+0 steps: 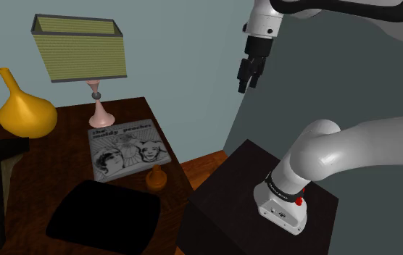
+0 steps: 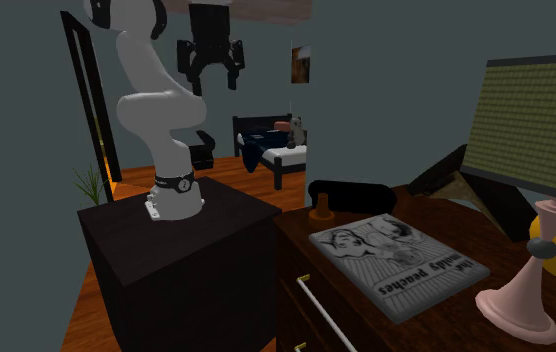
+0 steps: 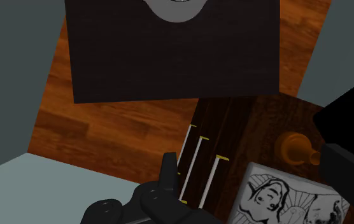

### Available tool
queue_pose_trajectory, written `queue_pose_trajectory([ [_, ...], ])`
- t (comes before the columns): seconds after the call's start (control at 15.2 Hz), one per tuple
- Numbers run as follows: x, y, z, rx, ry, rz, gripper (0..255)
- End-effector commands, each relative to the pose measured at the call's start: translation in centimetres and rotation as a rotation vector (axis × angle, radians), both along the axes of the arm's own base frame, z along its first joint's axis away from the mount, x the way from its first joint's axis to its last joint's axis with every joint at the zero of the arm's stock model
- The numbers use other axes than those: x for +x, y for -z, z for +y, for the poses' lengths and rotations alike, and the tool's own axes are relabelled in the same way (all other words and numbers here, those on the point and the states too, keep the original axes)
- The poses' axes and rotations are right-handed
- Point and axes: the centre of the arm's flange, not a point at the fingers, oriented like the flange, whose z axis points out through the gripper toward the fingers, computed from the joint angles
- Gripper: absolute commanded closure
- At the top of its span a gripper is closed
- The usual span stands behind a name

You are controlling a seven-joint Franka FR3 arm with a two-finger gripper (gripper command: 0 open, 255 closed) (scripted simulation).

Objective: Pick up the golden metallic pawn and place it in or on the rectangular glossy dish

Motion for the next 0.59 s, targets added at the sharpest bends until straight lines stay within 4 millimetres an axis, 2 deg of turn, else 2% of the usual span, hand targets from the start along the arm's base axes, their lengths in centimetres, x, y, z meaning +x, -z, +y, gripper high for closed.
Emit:
queue_pose_trajectory([
  [0.0, 0.0, 0.0, 0.0, 0.000, 0.000, 0.000, 0],
  [0.53, 3.2, 7.2, 7.0, 0.006, -0.002, 0.005, 0],
])
